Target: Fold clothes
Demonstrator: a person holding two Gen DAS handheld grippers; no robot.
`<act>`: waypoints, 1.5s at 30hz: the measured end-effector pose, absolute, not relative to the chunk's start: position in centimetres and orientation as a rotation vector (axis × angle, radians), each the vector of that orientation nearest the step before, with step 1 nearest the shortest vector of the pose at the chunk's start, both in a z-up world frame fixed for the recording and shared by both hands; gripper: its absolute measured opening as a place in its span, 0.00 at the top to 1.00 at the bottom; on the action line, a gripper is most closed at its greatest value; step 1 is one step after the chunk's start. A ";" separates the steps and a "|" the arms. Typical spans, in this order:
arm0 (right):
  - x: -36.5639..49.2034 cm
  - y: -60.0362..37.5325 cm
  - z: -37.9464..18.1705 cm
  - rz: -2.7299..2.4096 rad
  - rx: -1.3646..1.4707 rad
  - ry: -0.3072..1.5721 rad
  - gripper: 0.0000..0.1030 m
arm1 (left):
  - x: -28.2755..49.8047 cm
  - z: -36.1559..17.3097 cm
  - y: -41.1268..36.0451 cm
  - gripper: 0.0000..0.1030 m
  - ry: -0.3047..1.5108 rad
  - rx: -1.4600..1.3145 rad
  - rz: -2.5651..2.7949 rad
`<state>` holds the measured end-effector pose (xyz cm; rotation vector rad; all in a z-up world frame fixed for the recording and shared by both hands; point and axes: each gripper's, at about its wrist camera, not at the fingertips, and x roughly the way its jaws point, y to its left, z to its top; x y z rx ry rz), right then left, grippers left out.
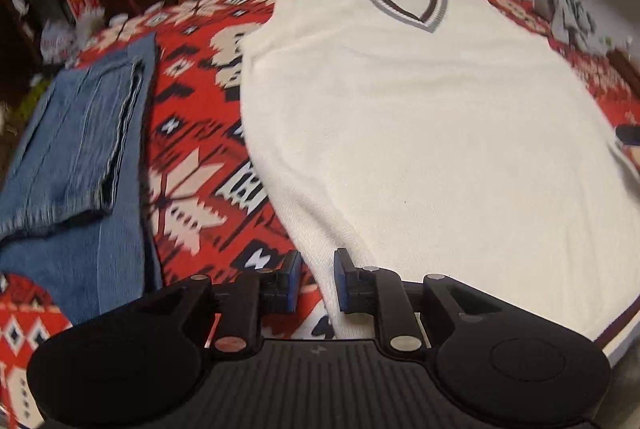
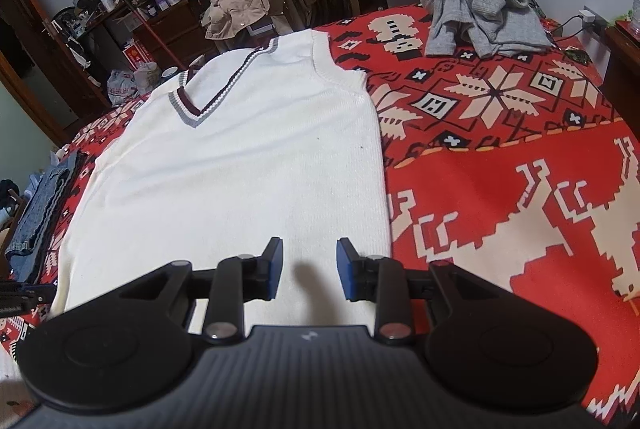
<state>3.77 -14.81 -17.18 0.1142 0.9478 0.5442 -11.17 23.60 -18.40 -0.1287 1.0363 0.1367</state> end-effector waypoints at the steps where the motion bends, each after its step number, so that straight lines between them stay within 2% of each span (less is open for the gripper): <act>1: 3.7 -14.8 -17.2 0.541 0.116 0.947 0.69 | -11.1 -18.4 23.8 0.89 1.037 -0.145 0.140; 2: 3.7 -14.8 -17.2 0.542 0.117 0.947 0.69 | -11.0 -18.4 24.0 0.88 1.038 -0.162 0.144; 4: 3.6 -14.8 -17.2 0.545 0.115 0.947 0.69 | -11.3 -18.3 24.4 0.94 1.038 -0.184 0.163; 10: 3.6 -15.2 -17.0 0.536 0.110 0.937 0.69 | -12.9 -17.9 24.8 0.94 1.040 -0.133 0.244; 13: 3.5 -15.7 -16.8 0.524 0.113 0.937 0.69 | -12.9 -17.8 25.0 0.93 1.040 -0.164 0.254; 15: 3.3 -16.3 -16.5 0.511 0.111 0.934 0.69 | -12.8 -17.7 25.1 0.88 1.040 -0.167 0.262; 23: 1.5 -20.4 -16.5 0.427 0.112 1.006 0.68 | -14.0 -17.2 26.3 0.88 1.030 -0.347 0.227; 36: -1.4 -18.6 -17.8 0.478 0.027 1.095 0.69 | -16.4 -17.6 25.5 0.88 1.114 -0.451 0.138; 41: -1.3 -18.7 -17.7 0.482 0.033 1.095 0.69 | -16.2 -17.7 24.0 0.88 1.135 -0.372 0.142; 42: -1.3 -18.7 -17.7 0.483 0.033 1.095 0.69 | -16.0 -17.7 23.4 0.85 1.143 -0.333 0.147; 45: -1.4 -18.5 -17.7 0.490 0.034 1.095 0.69 | -15.7 -17.5 21.5 0.84 1.164 -0.202 0.161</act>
